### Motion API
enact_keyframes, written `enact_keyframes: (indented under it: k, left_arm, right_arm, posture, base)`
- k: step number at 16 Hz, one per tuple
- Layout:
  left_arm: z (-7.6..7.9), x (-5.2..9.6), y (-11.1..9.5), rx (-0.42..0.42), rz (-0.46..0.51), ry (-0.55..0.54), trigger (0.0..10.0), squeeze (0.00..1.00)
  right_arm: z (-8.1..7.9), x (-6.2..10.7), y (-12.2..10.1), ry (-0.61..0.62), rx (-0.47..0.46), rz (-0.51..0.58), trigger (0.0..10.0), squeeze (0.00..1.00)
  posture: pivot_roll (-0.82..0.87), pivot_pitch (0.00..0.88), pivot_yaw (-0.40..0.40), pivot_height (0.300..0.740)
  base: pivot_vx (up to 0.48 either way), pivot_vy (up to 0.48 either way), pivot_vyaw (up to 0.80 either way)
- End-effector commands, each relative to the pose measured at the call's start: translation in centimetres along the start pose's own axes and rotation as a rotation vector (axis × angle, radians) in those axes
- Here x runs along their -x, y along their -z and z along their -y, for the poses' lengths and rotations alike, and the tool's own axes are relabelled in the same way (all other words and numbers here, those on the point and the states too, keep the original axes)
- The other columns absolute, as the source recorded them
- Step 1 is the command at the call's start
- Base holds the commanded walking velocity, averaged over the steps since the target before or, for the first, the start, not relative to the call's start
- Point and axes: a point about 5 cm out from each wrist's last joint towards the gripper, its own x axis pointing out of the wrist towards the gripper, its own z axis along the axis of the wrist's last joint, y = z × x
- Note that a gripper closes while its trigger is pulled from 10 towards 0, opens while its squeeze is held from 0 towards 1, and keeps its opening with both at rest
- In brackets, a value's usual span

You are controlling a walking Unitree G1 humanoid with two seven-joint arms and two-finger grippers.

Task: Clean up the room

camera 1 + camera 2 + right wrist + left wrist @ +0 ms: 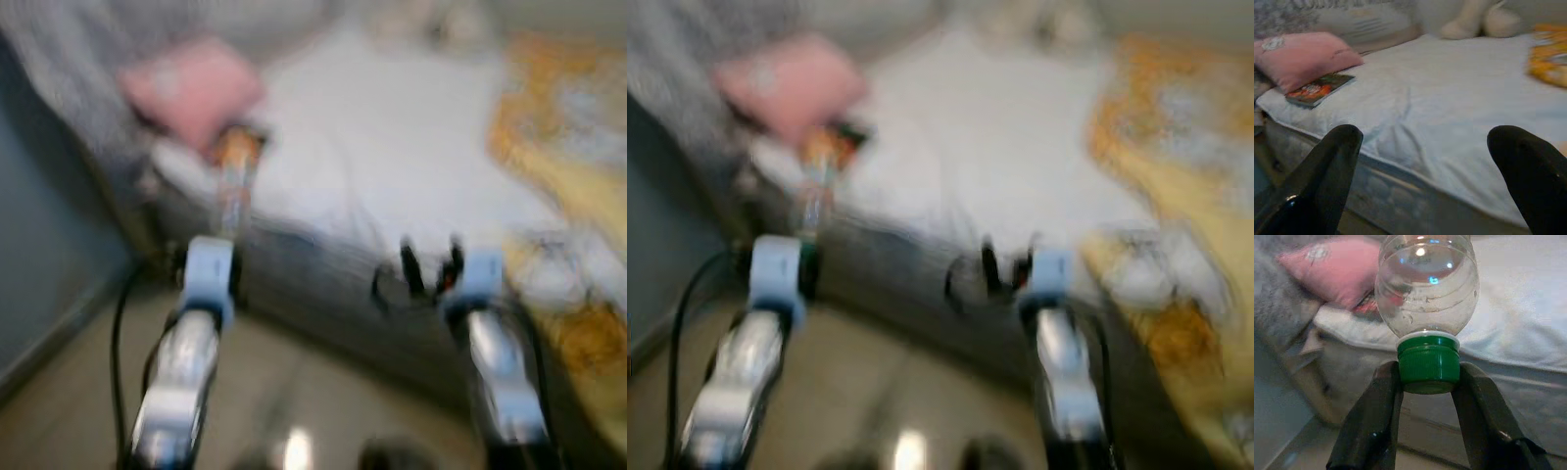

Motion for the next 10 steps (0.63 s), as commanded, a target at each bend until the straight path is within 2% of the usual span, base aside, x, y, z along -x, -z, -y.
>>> enact_keyframes:
  k: [1, 3, 5, 6, 8, 10]
  left_arm:
    - [0.19, -0.16, -0.72, 0.003, 0.027, -0.001, 10.0, 0.0]
    - [0.38, -0.26, -0.93, -0.002, 0.047, -0.015, 10.0, 0.0]
    - [0.42, -0.4, -0.93, 0.013, 0.042, -0.022, 10.0, 0.0]
    - [0.31, -0.25, -0.93, 0.033, 0.05, -0.02, 10.0, 0.0]
    - [-0.03, 0.16, -0.6, 0.016, 0.045, -0.026, 10.0, 0.0]
    - [-0.32, 0.46, -0.41, 0.033, 0.048, -0.053, 10.0, 0.0]
  right_arm:
    - [0.03, -0.51, -0.77, 0.001, 0.002, 0.026, 10.0, 0.03]
    - [-0.06, -0.64, -0.85, 0.0, 0.001, 0.028, 10.0, 0.04]
    - [-0.03, -0.69, -0.76, 0.004, 0.001, 0.022, 10.0, 0.03]
    - [-0.05, -0.8, -0.6, 0.01, 0.014, 0.007, 10.0, 0.0]
    - [-0.16, -0.73, -0.71, -0.01, 0.024, 0.011, 10.0, 0.0]
    - [-0.32, -0.84, -0.61, -0.021, 0.015, 0.005, 10.0, 0.01]
  posture:
    - [-0.12, 0.0, 0.026, 0.74]
    - [-0.12, 0.0, 0.027, 0.74]
    - [-0.11, 0.0, 0.021, 0.74]
    - [-0.11, 0.0, 0.016, 0.74]
    - [-0.1, 0.0, 0.007, 0.74]
    - [-0.09, 0.0, -0.003, 0.74]
  base:
    - [0.0, -0.48, 0.52]
    - [0.0, -0.401, 0.52]
    - [0.0, 0.0, 0.53]
    - [0.0, 0.0, 0.0]
    - [0.0, 0.0, 0.0]
    - [0.0, 0.0, 0.62]
